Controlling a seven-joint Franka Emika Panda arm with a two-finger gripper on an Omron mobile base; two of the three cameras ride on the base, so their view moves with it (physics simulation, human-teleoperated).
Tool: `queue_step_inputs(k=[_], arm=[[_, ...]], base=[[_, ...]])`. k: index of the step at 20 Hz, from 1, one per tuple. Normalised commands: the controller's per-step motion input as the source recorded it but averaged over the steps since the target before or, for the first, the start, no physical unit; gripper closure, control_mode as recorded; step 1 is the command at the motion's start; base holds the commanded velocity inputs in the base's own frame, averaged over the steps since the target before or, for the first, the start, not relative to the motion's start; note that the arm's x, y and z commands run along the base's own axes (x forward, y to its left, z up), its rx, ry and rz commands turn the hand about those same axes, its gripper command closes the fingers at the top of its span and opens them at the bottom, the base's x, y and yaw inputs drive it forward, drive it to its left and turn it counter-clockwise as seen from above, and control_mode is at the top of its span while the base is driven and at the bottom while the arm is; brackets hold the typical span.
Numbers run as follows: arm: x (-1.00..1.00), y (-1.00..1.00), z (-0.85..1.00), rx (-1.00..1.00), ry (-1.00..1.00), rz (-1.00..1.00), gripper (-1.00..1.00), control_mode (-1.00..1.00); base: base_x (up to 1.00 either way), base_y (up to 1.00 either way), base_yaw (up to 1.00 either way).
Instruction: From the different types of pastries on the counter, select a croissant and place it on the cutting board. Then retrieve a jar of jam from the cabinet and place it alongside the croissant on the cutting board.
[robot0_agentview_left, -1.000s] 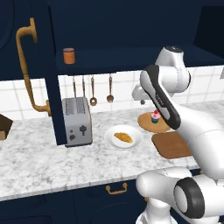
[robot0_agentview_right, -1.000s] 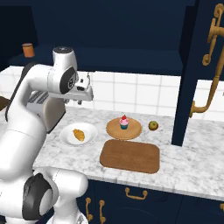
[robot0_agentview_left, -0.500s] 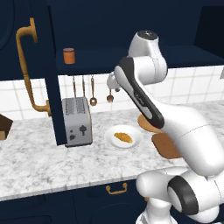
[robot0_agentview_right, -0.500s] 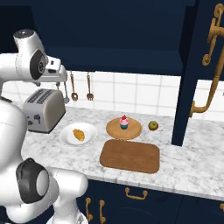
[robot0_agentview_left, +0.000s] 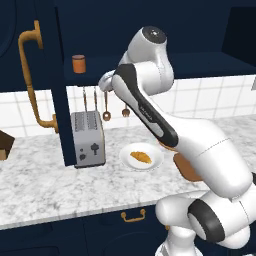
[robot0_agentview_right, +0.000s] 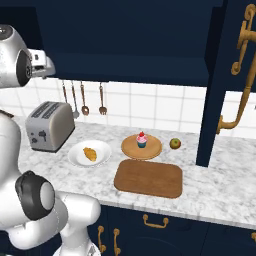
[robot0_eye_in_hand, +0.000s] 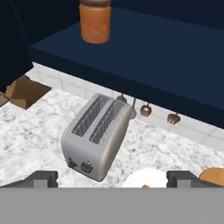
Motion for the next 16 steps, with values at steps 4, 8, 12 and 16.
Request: queue_step_inputs(k=[4,8,12,16], arm=[[0.31,0.24,0.22,0.1,-0.01,0.24,-1.0,-1.0],[0.19,0.43,0.21,0.05,-0.09,0.18,-1.0,-1.0],[0.26,0.5,0.02,0.0,-0.06,0.01,-1.0,-1.0],[0.39,0.25,0.23,0.0,-0.05,0.0,-1.0,-1.0]], base=[[0.0,0.0,0.0],[0.0,0.0,0.0],[0.0,0.0,0.0],[0.0,0.0,0.0]])
